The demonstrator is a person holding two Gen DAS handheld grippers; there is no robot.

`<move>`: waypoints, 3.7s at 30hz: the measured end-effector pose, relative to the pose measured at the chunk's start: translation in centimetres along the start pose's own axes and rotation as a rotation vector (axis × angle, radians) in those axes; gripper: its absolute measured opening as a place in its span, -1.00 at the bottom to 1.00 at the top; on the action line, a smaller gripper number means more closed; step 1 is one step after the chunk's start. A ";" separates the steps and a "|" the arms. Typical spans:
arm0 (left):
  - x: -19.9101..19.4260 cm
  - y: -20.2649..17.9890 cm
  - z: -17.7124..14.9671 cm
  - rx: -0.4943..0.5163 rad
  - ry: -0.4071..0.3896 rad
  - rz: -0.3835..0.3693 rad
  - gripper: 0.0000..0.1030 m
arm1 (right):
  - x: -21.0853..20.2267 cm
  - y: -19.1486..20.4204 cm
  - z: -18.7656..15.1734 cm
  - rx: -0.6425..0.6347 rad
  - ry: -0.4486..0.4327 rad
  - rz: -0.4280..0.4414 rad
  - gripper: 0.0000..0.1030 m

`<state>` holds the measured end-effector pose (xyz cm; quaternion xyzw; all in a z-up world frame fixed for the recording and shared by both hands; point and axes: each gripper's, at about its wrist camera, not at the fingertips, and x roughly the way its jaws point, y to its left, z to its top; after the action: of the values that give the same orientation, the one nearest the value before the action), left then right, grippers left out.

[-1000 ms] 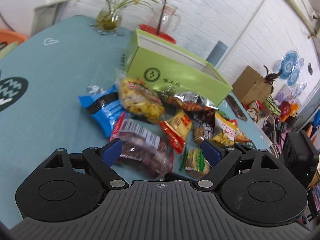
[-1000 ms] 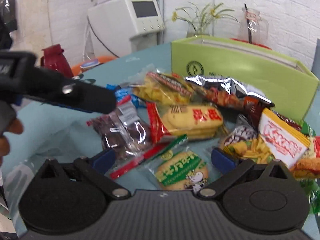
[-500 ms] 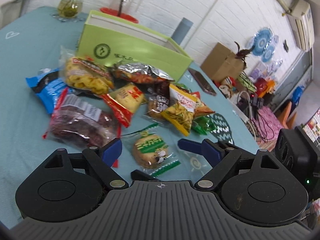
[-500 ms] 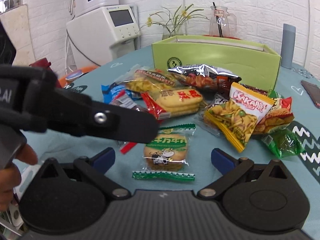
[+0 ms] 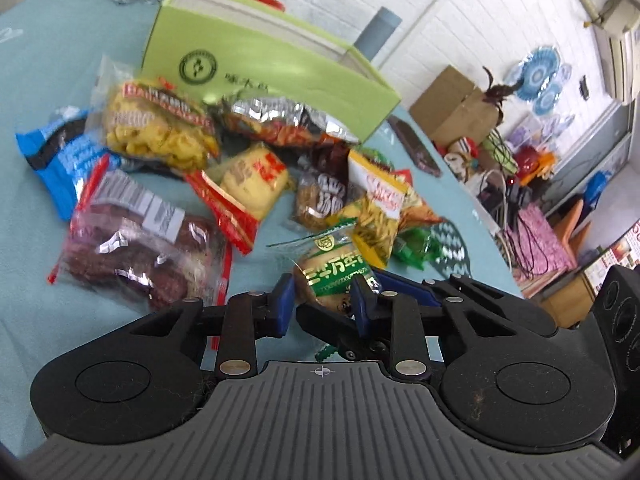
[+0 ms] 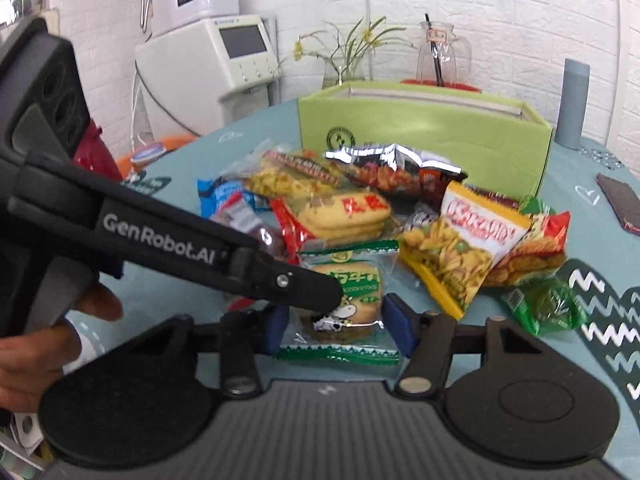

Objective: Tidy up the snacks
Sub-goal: 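Grasp the green-labelled biscuit pack with the left tool and lift it, then release the biscuit pack into the lime-green box with the left tool, then grasp the red-date bag with the left tool, then carry the red-date bag into the lime-green box and open the left tool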

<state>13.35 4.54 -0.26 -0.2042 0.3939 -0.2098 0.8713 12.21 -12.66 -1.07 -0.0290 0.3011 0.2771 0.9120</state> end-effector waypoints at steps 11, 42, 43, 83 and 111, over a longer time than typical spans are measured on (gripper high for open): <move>-0.9 -1.0 11.2 0.108 -0.196 0.078 -0.80 | 5.2 -1.2 10.6 -0.083 -0.151 0.011 0.33; -6.0 5.0 7.1 0.037 -0.315 0.252 0.37 | 4.3 3.9 6.2 -0.103 -0.032 0.283 0.81; -6.5 6.0 6.0 0.000 -0.319 0.286 0.37 | 4.5 4.6 5.7 -0.116 -0.019 0.294 0.81; -7.8 4.4 2.2 -0.002 -0.198 0.142 -0.60 | 3.1 7.7 4.2 -0.103 -0.060 0.160 0.46; -1.6 2.4 19.6 0.193 -0.357 0.138 0.35 | 5.7 -4.9 17.5 -0.070 -0.245 0.028 0.81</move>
<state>27.96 11.12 11.32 -0.1260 0.2245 -0.1469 0.9551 27.89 -10.12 9.44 -0.0226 0.1777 0.3016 0.9365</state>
